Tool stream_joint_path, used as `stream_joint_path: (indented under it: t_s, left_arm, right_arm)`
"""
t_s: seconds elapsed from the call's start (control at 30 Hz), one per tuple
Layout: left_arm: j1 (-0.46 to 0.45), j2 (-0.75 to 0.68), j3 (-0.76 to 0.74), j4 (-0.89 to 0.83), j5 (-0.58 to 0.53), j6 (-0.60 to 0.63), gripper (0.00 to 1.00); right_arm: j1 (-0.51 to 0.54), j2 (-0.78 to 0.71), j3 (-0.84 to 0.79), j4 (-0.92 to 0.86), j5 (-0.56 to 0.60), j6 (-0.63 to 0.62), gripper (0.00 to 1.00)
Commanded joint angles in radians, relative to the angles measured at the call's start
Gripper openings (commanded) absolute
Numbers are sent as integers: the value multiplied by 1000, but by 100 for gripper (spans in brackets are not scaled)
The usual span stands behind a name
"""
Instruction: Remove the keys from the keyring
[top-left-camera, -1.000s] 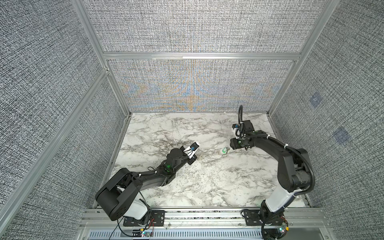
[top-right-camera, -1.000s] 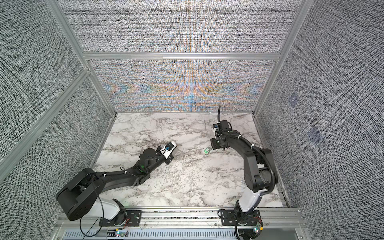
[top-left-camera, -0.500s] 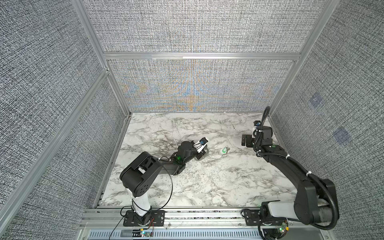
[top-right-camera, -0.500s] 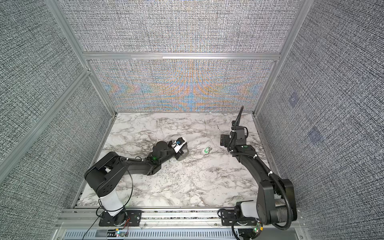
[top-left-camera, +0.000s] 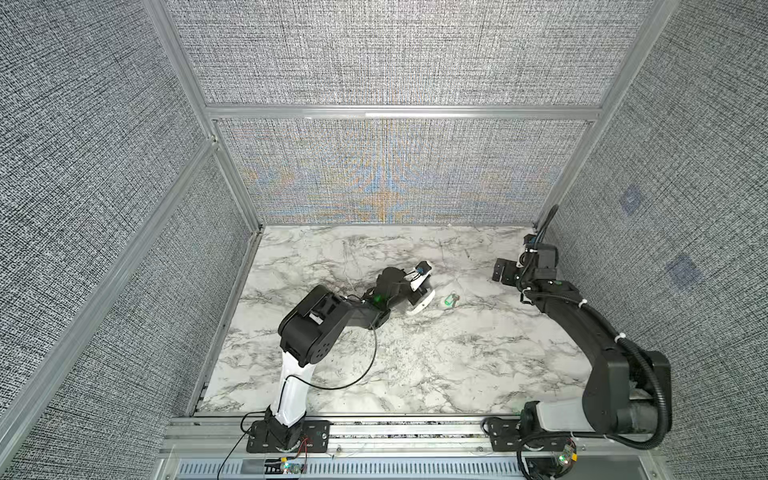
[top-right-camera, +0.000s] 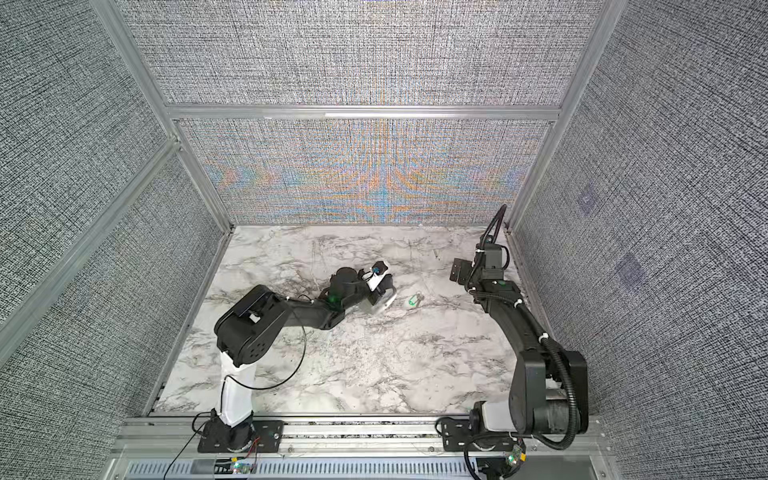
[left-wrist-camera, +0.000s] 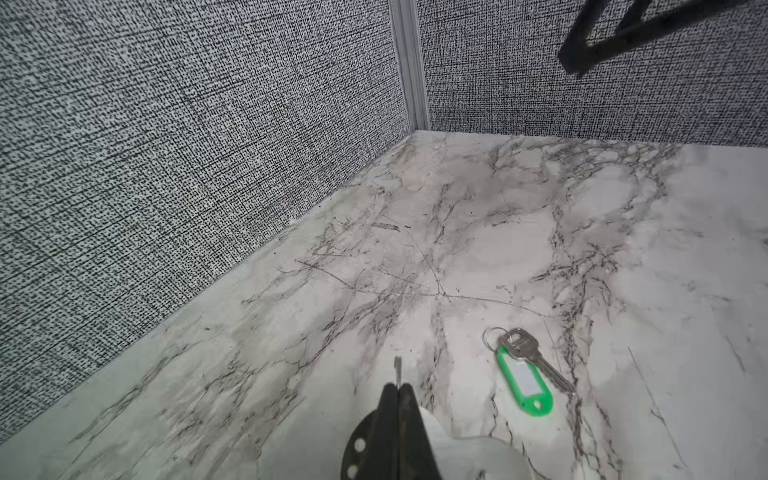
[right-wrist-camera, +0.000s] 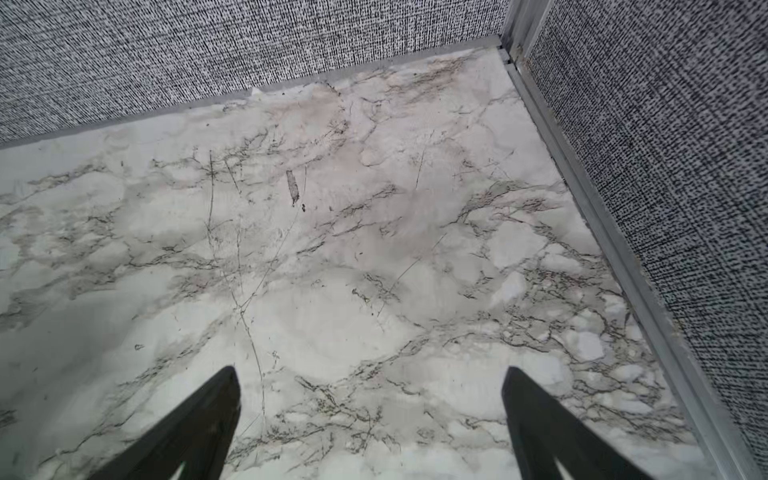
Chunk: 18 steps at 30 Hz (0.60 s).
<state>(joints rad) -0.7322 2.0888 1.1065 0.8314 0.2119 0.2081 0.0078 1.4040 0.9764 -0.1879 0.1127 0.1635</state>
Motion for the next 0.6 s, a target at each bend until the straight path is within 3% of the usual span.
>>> stream_joint_path:
  t_s: [0.0, 0.57]
  left_arm:
    - [1, 34, 80, -125, 20, -9, 0]
    - [0, 233, 498, -599, 15, 19, 0]
  right_arm:
    - [0, -7, 10, -62, -51, -51, 99]
    - [19, -57, -35, -97, -153, -82, 99]
